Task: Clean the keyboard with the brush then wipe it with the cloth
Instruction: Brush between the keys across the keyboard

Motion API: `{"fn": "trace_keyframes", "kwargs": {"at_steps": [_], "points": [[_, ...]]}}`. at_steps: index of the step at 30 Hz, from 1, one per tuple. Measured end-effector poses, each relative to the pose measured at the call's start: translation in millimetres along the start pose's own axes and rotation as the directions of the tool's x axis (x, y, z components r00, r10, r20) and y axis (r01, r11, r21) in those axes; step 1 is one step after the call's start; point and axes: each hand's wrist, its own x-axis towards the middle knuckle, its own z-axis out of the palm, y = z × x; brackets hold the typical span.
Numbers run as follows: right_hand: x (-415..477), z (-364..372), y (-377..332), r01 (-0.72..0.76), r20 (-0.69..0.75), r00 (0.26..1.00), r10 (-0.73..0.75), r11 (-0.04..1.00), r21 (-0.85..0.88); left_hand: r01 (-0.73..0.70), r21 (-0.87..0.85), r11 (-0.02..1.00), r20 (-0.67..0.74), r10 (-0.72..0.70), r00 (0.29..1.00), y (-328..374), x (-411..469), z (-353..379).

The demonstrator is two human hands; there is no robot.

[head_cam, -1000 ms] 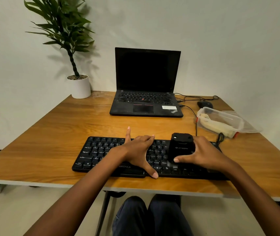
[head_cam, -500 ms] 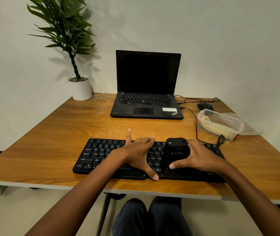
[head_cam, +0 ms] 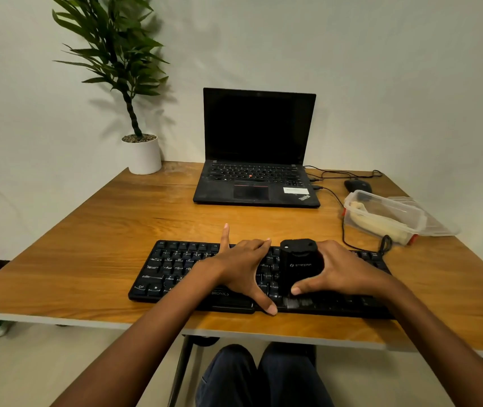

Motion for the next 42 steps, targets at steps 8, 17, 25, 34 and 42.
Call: {"fn": "trace_keyframes", "kwargs": {"at_steps": [8,17,25,34,42], "points": [[-0.8,-2.8,5.5,0.007,-0.061,0.998,-0.008,1.0,-0.017,0.005,0.008,1.0,0.002,-0.005,1.0,0.6,-1.1,-1.4],[8.1,5.7,6.8,0.011,-0.144,0.989,-0.018,0.999,-0.051,0.002,0.01,1.0,-0.019,-0.002,1.0,-0.7,0.0,1.3],[-21.3,-12.2,31.3,0.102,-0.54,0.821,0.185,0.883,0.458,-0.009,0.014,1.0,-0.039,0.01,0.999,-2.2,-2.0,2.9],[46.7,12.1,32.5,-0.014,-0.659,0.682,0.316,0.907,0.42,-0.029,0.023,0.999,-0.063,0.031,0.998,-4.0,-1.0,4.9],[32.2,38.5,13.8,-0.169,-0.611,0.763,0.21,0.978,0.124,-0.037,0.06,0.998,-0.083,0.042,0.996,-5.7,-0.4,5.3]]}}
